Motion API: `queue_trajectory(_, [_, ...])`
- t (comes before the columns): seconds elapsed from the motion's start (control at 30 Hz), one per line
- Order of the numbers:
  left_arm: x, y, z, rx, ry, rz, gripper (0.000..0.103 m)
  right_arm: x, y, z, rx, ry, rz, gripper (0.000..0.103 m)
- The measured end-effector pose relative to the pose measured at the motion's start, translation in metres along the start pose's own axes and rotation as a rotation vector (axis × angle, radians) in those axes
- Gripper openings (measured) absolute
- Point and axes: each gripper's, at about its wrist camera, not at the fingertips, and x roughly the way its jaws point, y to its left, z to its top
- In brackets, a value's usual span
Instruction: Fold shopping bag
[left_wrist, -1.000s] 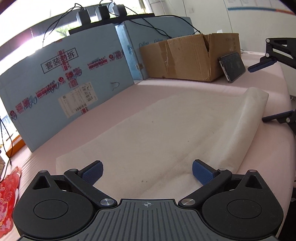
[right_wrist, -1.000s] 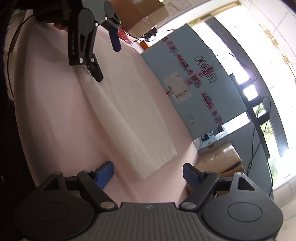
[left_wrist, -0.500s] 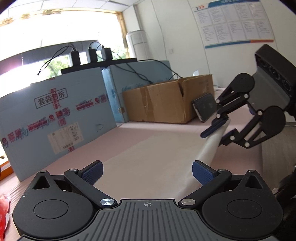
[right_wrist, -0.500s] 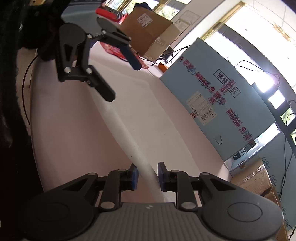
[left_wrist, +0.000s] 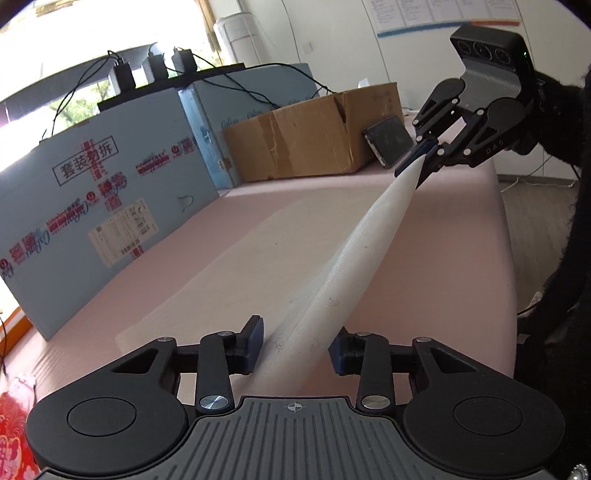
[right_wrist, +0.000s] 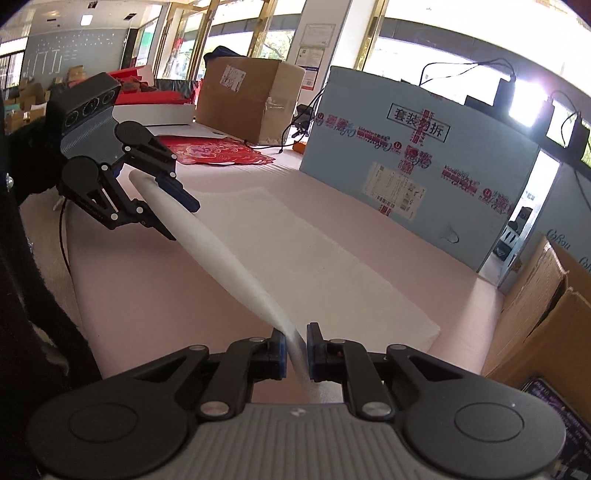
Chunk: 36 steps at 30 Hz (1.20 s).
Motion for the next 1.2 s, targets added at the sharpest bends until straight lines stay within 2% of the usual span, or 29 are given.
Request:
queue_trajectory(0.17, [0.005,0.039,-0.013,-0.273,0.025,-0.157,0.03,0.006,-0.029,-0.012,0.177,0.044,0.158,0.017])
queue_trajectory(0.23, [0.009,0.052,-0.02,-0.374,0.037,-0.177,0.03,0.01,-0.043,-0.017,0.265,0.042,0.199,0.019])
queue_trajectory(0.3, [0.011,0.06,-0.023,-0.45,0.027,-0.181,0.03,0.012,-0.061,-0.022,0.412,-0.01,0.248,0.022])
queue_trajectory(0.33, [0.011,0.061,-0.025,-0.471,0.025,-0.175,0.03,0.012,-0.067,-0.024,0.463,-0.026,0.262,0.027])
queue_trajectory(0.4, [0.011,0.066,-0.029,-0.532,0.014,-0.178,0.03,0.015,-0.082,-0.031,0.598,-0.043,0.242,0.031])
queue_trajectory(0.5, [0.011,0.069,-0.033,-0.578,-0.005,-0.158,0.03,0.022,-0.097,-0.039,0.735,-0.035,0.198,0.035])
queue_trajectory(0.57, [0.008,0.068,-0.033,-0.589,-0.017,-0.127,0.031,0.023,-0.096,-0.041,0.743,-0.03,0.171,0.033])
queue_trajectory(0.67, [0.0,0.067,-0.033,-0.605,-0.051,-0.075,0.047,0.022,-0.085,-0.034,0.7,-0.018,0.097,0.033])
queue_trajectory(0.73, [-0.004,0.069,-0.032,-0.624,-0.076,-0.032,0.063,0.021,-0.076,-0.029,0.662,-0.002,0.031,0.033])
queue_trajectory(0.8, [-0.011,0.068,-0.029,-0.618,-0.092,0.039,0.067,0.019,-0.067,-0.024,0.628,-0.005,-0.017,0.034])
queue_trajectory(0.87, [-0.013,0.064,-0.025,-0.582,-0.073,0.124,0.067,0.019,-0.064,-0.022,0.616,-0.004,-0.044,0.035])
queue_trajectory(0.93, [-0.012,0.058,-0.021,-0.535,-0.042,0.197,0.077,0.019,-0.061,-0.02,0.591,0.001,-0.076,0.035])
queue_trajectory(1.0, [-0.008,0.047,-0.015,-0.429,0.027,0.333,0.082,0.02,-0.055,-0.017,0.552,0.009,-0.119,0.035])
queue_trajectory(1.03, [-0.006,0.042,-0.014,-0.385,0.054,0.37,0.083,0.021,-0.052,-0.016,0.534,0.015,-0.135,0.035])
queue_trajectory(1.1, [-0.001,0.034,-0.011,-0.307,0.097,0.425,0.083,0.024,-0.046,-0.013,0.495,0.033,-0.168,0.035])
queue_trajectory(1.2, [0.002,0.023,-0.001,-0.205,0.088,0.479,0.084,0.029,-0.035,-0.012,0.429,0.053,-0.214,0.035])
